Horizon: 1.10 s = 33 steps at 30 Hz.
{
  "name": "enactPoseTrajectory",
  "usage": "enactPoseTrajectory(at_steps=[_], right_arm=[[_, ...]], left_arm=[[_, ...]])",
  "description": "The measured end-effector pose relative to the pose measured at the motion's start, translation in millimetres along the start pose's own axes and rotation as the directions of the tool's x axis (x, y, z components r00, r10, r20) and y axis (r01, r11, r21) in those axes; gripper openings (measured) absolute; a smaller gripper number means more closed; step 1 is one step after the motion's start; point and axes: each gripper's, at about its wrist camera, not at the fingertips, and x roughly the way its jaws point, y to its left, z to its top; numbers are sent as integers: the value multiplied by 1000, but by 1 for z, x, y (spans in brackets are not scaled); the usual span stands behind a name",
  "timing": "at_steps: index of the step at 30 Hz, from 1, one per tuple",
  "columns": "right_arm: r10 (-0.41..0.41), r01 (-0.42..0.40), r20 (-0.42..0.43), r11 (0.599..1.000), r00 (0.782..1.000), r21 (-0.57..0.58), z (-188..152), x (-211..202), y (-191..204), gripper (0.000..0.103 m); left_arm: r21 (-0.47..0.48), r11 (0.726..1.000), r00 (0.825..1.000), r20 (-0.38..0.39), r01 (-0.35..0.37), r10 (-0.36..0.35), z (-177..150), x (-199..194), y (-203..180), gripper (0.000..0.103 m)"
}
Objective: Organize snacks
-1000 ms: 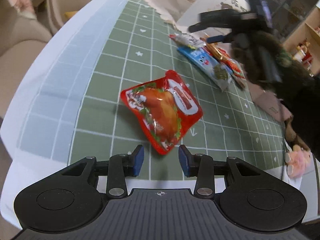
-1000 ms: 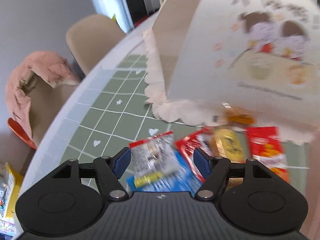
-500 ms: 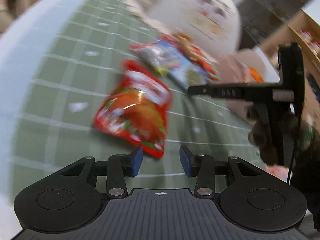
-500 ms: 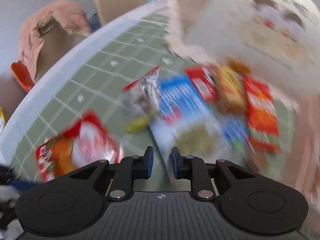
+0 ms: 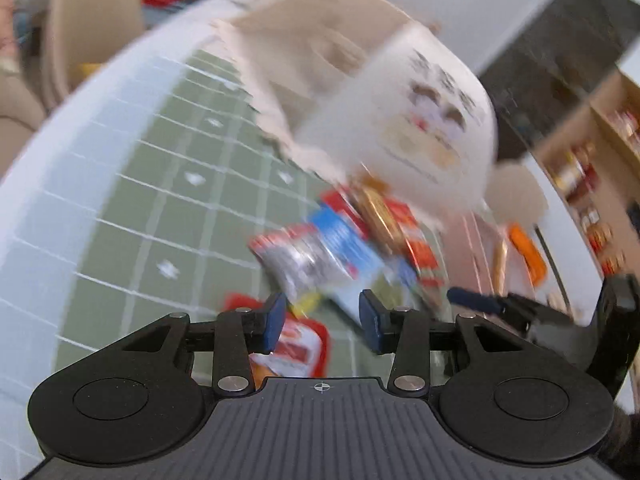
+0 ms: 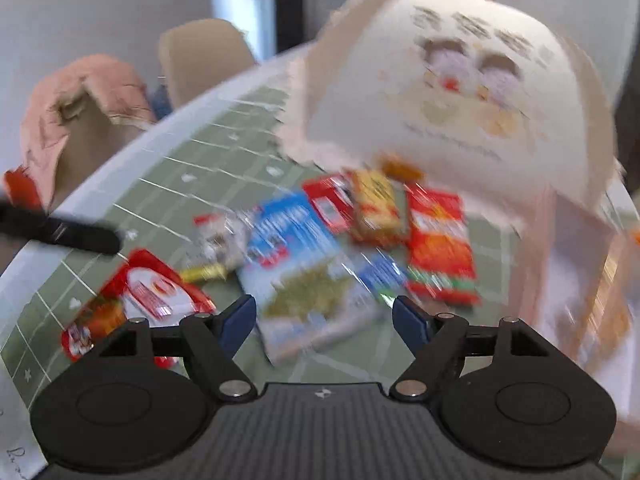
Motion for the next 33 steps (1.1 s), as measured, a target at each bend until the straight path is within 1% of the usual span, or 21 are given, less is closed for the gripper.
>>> enactPoseTrajectory(at_steps=[2,3,5,8,11,13,15,16,17,18,19,20,21,23,26,29,31,33], right_arm=[[9,-7,24,997,1000,-72,11,13,7,76],[-7,12,50,996,999,-90,17,20,8,76],[-55,61,88,996,995,-69,30,37,4,76],[-140,136,93,990,986,43,52,72,-17,76],[-207,188,78,961,975,202,75,105,-48,76],[-233,207,50,931,971,301,92,123,-70,76],[-192,175,6,906,981,386,104,139,-89,76],[-174,180,-52,894,983,411,109,151,-95,76],[-176,205,-107,888,979,413,112,162,-97,74],[-192,230,-135,892,972,388,114,167,-95,71],[-213,249,-139,904,967,347,114,169,-90,67],[-227,258,-136,918,964,300,113,167,-84,64],[-215,244,-133,932,967,269,110,161,-78,63],[-142,173,-135,952,981,251,100,142,-70,62],[-77,103,-137,975,988,195,70,101,-51,62],[5,25,-162,982,987,185,32,59,-37,62],[61,-20,-183,975,981,220,10,35,-32,62],[94,-41,-194,964,976,262,-19,11,-28,62]], left_arm=[[-6,1000,1000,14,-17,17,-2,-8,7,45],[-9,1000,1000,9,-29,29,-7,-12,10,45],[-23,999,999,-11,-38,38,-21,-17,17,45],[-23,999,999,-29,-45,45,-42,-28,23,45],[-4,998,997,-44,-57,56,-58,-37,18,45],[0,998,997,-53,-63,63,-66,-42,16,45],[-6,998,997,-54,-64,64,-72,-46,15,45],[-11,998,997,-52,-64,63,-74,-48,15,45],[-14,998,997,-50,-64,63,-75,-50,15,45],[-15,998,997,-48,-65,64,-76,-51,15,45],[-14,998,997,-47,-68,67,-77,-52,15,44],[-11,997,996,-45,-72,72,-78,-54,14,44],[-9,997,997,-41,-72,72,-78,-56,14,44],[-12,998,998,-32,-61,61,-77,-58,14,44],[-20,999,998,-35,-47,46,-79,-53,17,44],[-39,999,997,-68,-31,28,-82,-39,20,44],[-26,1000,996,-89,-9,7,-84,-29,17,44],[-2,1000,994,-108,15,-15,-85,-20,10,44]])
